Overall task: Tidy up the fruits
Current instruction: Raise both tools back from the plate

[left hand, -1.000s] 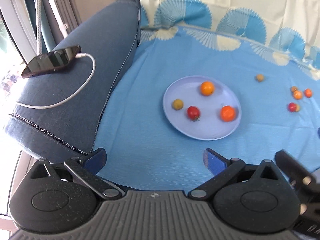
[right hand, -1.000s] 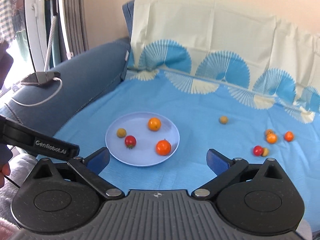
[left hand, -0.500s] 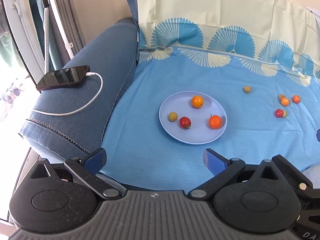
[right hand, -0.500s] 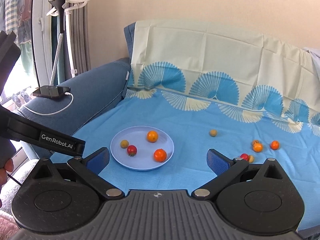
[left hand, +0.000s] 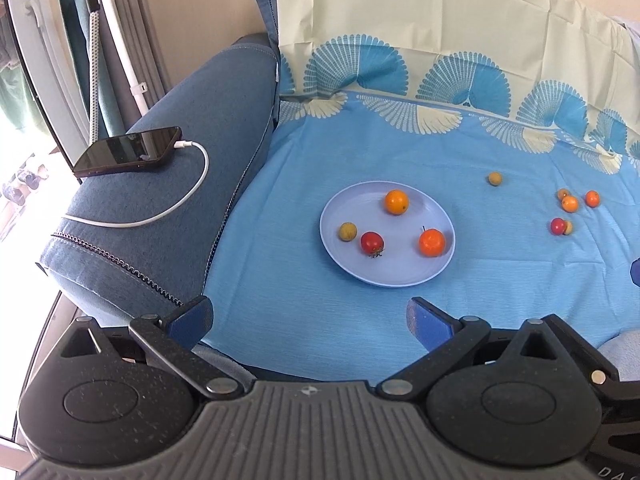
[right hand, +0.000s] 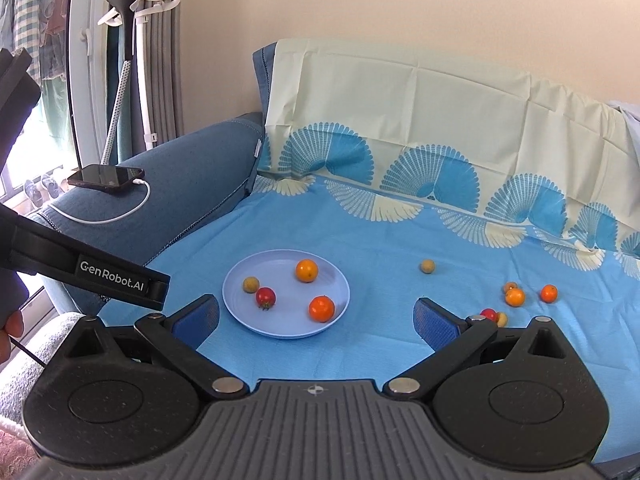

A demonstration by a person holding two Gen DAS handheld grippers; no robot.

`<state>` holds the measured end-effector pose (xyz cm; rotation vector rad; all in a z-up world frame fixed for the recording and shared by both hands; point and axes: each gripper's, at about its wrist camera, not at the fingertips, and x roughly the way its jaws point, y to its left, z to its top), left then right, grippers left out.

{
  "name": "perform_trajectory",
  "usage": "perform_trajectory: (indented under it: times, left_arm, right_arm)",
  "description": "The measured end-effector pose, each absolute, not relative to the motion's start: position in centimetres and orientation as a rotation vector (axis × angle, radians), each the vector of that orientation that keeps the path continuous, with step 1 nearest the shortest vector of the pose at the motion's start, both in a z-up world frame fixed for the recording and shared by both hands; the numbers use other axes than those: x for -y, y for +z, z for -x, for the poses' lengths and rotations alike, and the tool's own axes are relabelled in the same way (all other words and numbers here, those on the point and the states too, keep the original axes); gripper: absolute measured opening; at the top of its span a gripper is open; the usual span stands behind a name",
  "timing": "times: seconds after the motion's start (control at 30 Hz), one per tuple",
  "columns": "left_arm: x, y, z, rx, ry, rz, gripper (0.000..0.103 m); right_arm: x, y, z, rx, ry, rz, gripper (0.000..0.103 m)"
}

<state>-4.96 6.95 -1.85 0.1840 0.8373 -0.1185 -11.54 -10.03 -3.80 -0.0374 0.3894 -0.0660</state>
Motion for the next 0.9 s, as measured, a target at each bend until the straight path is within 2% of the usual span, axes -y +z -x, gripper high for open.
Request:
perform_trajectory:
  times: [0.9]
  left_arm:
    - [-6.5, -2.9, 3.3, -0.887, -0.113, -0.192, 0.103]
  right_arm:
    - [10.7, -5.1, 9.7, -0.443, -0.048, 0.022, 0.102]
